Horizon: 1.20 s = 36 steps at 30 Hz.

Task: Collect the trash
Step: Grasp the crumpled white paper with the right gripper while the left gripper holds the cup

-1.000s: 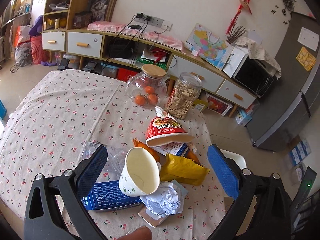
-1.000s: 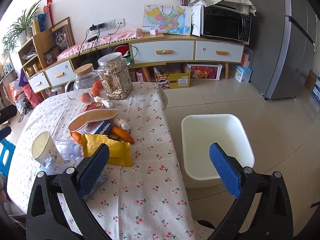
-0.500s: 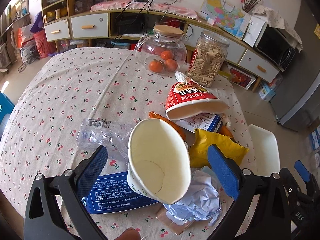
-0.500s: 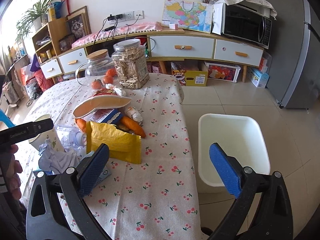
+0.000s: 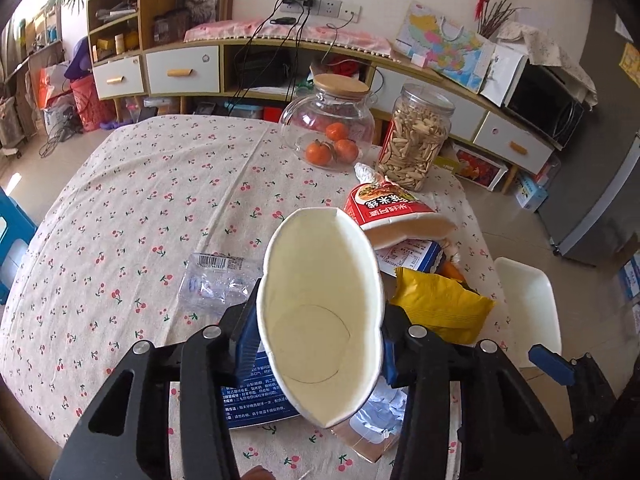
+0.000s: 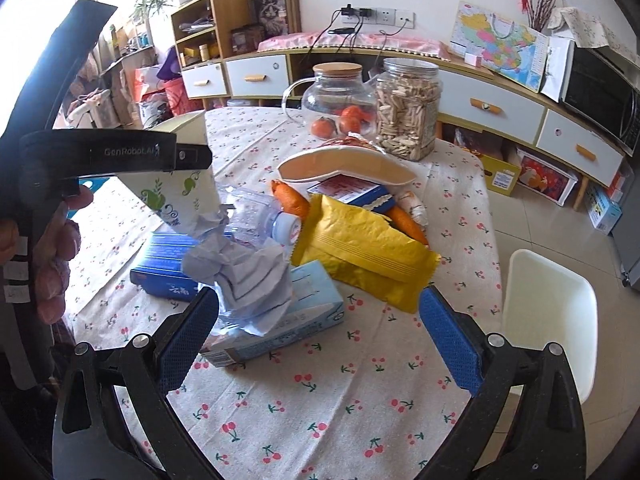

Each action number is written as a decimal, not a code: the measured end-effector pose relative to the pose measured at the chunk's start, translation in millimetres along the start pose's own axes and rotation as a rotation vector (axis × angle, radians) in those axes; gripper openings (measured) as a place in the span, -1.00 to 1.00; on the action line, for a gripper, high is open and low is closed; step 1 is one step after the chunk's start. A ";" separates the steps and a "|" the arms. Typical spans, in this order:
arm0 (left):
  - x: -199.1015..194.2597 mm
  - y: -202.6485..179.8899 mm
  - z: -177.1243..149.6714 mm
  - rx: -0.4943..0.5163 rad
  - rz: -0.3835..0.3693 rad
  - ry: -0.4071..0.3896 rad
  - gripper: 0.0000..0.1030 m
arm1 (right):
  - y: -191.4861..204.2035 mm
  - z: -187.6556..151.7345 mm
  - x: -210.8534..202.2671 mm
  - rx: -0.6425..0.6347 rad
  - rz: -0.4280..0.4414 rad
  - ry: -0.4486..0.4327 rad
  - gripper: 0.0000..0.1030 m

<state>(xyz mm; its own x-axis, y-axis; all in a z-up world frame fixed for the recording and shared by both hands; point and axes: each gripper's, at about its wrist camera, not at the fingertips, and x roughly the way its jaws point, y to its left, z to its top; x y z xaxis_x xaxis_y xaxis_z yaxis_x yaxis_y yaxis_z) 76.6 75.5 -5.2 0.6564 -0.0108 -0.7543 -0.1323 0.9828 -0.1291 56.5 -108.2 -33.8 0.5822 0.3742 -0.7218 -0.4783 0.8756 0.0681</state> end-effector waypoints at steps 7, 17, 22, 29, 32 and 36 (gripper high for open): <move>-10.6 6.3 3.3 0.004 0.011 -0.041 -0.09 | 35.3 7.7 4.0 -0.108 0.059 -0.058 0.84; -11.4 20.3 2.2 -0.019 0.025 -0.048 -0.09 | 51.5 17.8 37.9 -0.143 0.088 0.022 -0.01; -12.7 23.5 1.2 -0.025 0.023 -0.052 -0.09 | 49.9 19.8 47.2 -0.117 0.087 0.050 -0.62; -16.2 21.9 0.5 -0.026 0.016 -0.070 -0.09 | 37.5 25.0 37.3 -0.056 0.062 0.013 -0.65; -16.6 21.9 0.5 -0.030 0.015 -0.076 -0.09 | 31.9 28.4 31.9 -0.039 0.055 -0.004 -0.65; -16.8 21.4 0.9 -0.044 0.011 -0.082 -0.09 | 21.5 32.0 24.5 -0.009 0.032 -0.031 -0.65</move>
<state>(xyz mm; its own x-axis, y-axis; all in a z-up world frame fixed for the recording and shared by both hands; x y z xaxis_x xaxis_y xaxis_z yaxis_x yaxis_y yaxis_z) 63.4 96.8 5.3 0.7134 0.0166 -0.7005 -0.1711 0.9736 -0.1512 81.4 -70.5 -28.0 0.5870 0.4111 -0.6974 -0.5022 0.8606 0.0846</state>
